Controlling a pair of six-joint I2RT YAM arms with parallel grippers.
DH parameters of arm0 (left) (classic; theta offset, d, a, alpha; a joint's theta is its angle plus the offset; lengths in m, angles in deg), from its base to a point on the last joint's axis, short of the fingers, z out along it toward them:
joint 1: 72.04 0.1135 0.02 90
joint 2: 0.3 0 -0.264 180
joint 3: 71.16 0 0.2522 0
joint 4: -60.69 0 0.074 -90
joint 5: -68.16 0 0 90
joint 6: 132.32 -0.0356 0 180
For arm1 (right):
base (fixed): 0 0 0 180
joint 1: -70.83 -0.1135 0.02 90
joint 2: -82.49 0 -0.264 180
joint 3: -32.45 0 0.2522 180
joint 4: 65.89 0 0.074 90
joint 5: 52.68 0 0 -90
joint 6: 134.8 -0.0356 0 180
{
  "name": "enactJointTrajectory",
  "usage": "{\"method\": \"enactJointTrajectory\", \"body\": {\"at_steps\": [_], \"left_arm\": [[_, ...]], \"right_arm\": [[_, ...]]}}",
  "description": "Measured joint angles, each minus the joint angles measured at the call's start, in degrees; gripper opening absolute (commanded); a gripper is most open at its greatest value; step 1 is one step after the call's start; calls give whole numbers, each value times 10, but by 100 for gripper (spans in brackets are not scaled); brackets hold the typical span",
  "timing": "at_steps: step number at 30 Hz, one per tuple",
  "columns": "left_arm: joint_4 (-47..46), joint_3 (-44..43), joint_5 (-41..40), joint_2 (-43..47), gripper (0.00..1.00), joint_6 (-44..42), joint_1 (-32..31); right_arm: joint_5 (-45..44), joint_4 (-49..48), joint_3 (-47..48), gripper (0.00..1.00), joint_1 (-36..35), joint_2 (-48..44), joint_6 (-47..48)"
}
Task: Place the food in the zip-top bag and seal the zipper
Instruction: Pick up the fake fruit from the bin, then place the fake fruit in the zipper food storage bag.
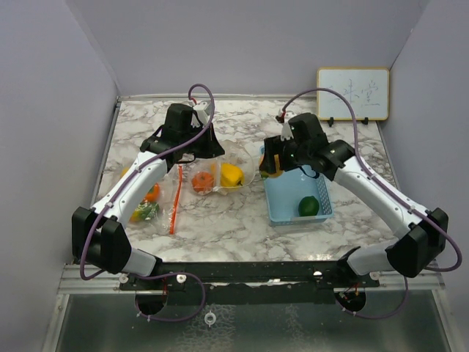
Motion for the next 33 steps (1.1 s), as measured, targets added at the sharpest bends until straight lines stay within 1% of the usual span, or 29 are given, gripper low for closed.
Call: {"method": "enactJointTrajectory", "body": {"at_steps": [3,6,9,12,15,17,19,22,24,25,27,29,33], "left_arm": [[-2,0,0,0,0,3,0],[-3,0,0,0,0,6,0],[-3,0,3,0,0,11,0],[-6,0,6,0,0,14,0],[-6,0,10,0,0,21,0],[-13,1,21,1,0,33,0],[-39,14,36,9,0,54,0],[-107,64,71,32,0,104,0],[-160,106,95,43,0,148,0],[-181,119,104,44,0,165,0],[-222,146,118,43,0,199,0],[-246,155,126,43,0,219,-1],[-284,155,130,43,0,240,-1]], "right_arm": [[52,-57,25,55,0,-10,-3],[110,-117,24,54,0,8,-21],[165,-179,24,55,0,62,-48],[195,-218,24,58,0,129,-71],[197,-233,24,63,0,162,-83],[186,-238,25,64,0,168,-89],[164,-241,34,65,0,169,-96],[128,-254,49,66,0,169,-108],[111,-262,57,69,0,170,-115],[106,-261,63,73,-1,171,-116],[98,-261,78,90,-2,179,-120],[92,-261,83,100,-2,182,-125],[92,-259,83,100,-3,182,-132]]}}
